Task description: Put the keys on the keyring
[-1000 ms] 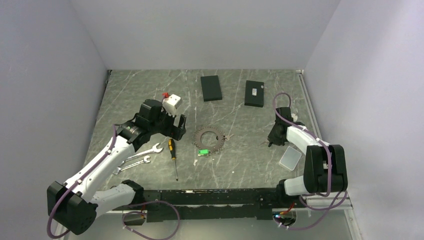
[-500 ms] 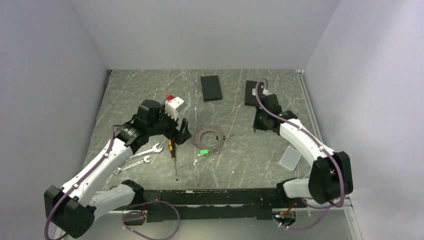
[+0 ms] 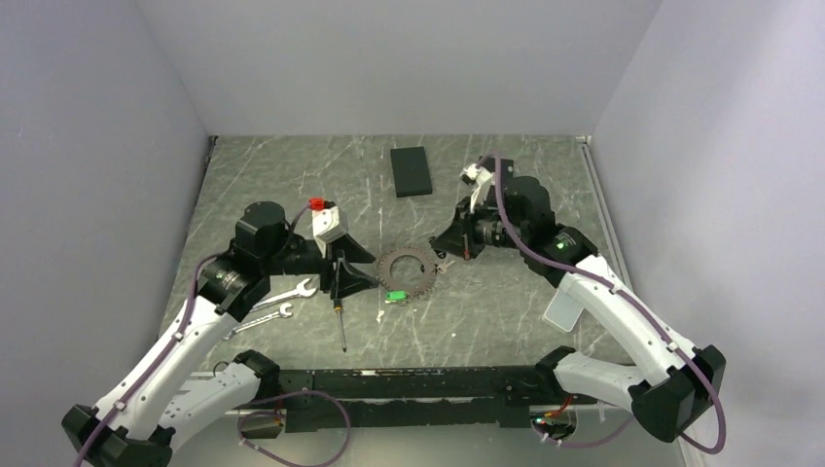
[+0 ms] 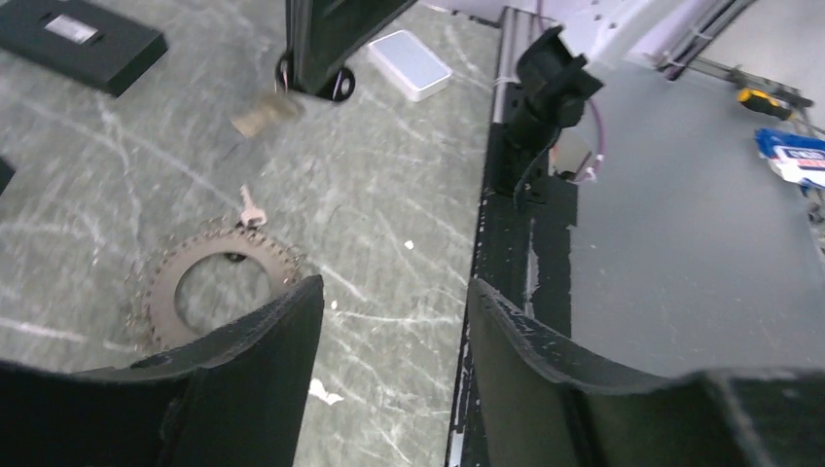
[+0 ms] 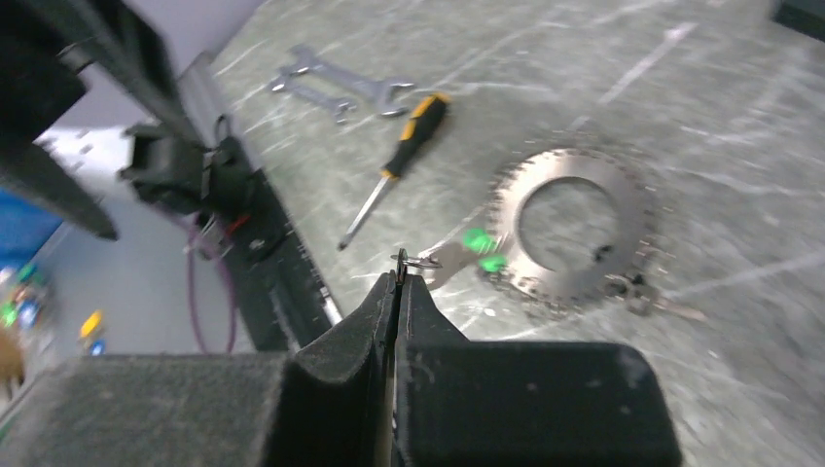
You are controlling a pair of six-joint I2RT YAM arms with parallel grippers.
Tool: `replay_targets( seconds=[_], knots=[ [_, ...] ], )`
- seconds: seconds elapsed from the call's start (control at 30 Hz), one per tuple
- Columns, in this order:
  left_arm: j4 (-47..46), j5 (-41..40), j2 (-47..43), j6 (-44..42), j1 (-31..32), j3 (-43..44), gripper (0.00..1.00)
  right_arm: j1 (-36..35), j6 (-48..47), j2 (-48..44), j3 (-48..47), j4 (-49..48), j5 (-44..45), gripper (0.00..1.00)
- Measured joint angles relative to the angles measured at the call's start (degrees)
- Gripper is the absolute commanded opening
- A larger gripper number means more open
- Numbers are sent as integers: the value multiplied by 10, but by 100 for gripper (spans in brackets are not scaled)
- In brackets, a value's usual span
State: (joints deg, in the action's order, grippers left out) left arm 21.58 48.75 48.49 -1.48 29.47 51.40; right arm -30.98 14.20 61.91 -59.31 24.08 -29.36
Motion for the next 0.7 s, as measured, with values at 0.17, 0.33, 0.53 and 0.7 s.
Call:
replay_targets(
  seconds=[0.17,0.33,0.53,0.7],
  knots=[
    [-15,62,30,2,0,1,51,-35,-5,0,0,-24,-74,0],
    [-18,79,45,9,0,-1,50,-43,9,0,0,-64,-140,0],
    [-97,56,10,55,16,-39,38,-61,53,1,0,-115,-177,0],
    [-180,-25,-40,55,48,-117,24,-104,86,24,-6,-119,-109,0]
  ],
)
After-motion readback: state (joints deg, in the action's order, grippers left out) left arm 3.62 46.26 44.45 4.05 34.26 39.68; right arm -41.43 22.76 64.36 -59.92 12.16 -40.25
